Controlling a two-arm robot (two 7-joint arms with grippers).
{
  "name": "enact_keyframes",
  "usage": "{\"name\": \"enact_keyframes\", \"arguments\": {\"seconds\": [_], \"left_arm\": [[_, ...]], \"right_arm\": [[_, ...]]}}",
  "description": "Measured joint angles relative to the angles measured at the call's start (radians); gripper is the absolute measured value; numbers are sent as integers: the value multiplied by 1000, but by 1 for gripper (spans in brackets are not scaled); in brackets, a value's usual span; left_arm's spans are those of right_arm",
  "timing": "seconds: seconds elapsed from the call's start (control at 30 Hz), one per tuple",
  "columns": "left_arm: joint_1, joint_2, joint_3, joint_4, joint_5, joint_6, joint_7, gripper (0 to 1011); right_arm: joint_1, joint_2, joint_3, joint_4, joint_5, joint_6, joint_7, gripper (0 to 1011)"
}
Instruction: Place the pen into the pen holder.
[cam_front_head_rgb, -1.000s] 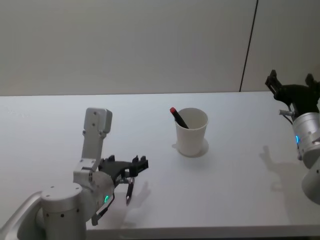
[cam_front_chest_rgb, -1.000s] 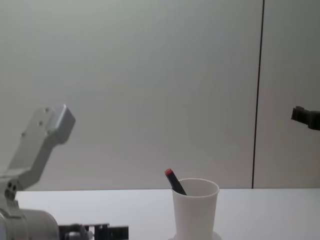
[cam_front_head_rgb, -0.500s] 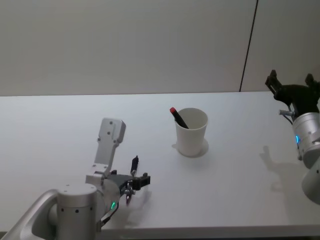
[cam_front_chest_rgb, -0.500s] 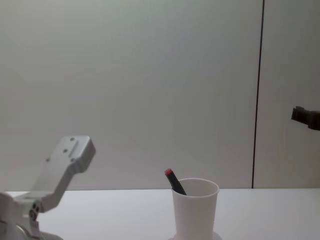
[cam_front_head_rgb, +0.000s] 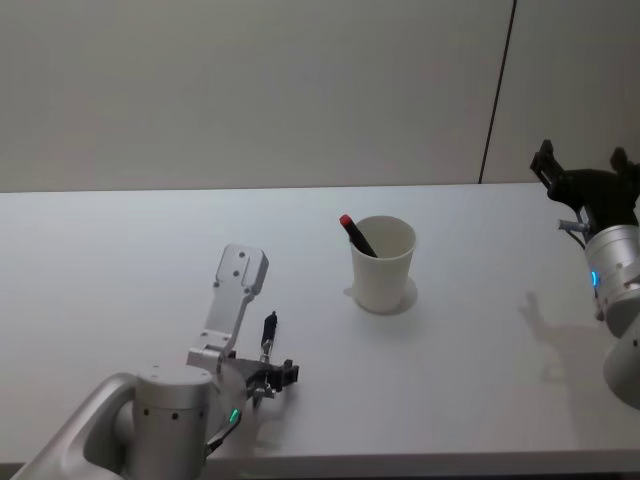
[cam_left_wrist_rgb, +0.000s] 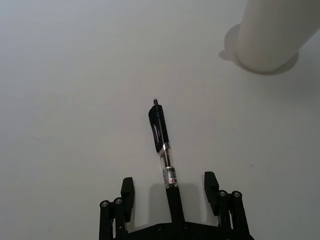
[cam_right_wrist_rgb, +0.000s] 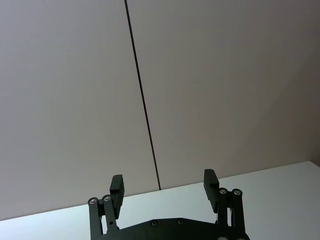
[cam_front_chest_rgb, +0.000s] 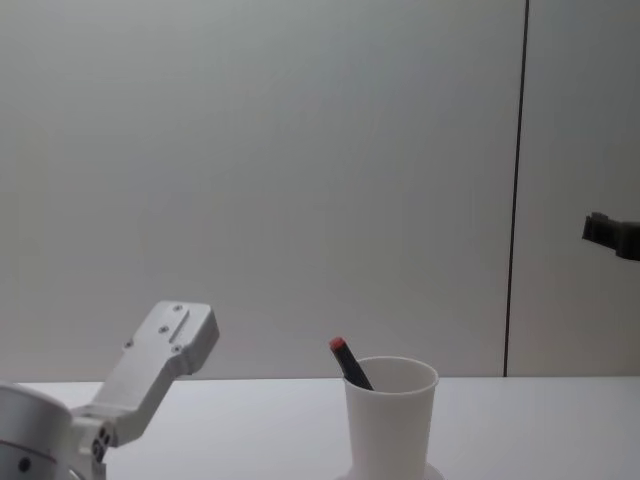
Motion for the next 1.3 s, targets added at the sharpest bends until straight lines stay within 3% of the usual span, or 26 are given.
{"name": "enact_keyframes", "arguments": {"seconds": [0.17,0.27,0.37,0.4,0.9,1.3], "left_arm": [[-5,-8,1,12,14,14,3,834],[-6,-12,1,16,20,16,7,686],[-6,-15,1,19,24,18,10,628],[-6,-17,0,21,25,18,12,568],[-3,-26,-8,28,35,18,21,315],[-2,-36,-14,33,44,15,19,212]], "right_arm": [[0,0,0,0,0,0,0,1002],[0,0,0,0,0,0,0,1002],[0,0,0,0,0,0,0,1002],[0,0,0,0,0,0,0,1001],[0,0,0,0,0,0,0,1002],[0,0,0,0,0,0,0,1002]]}}
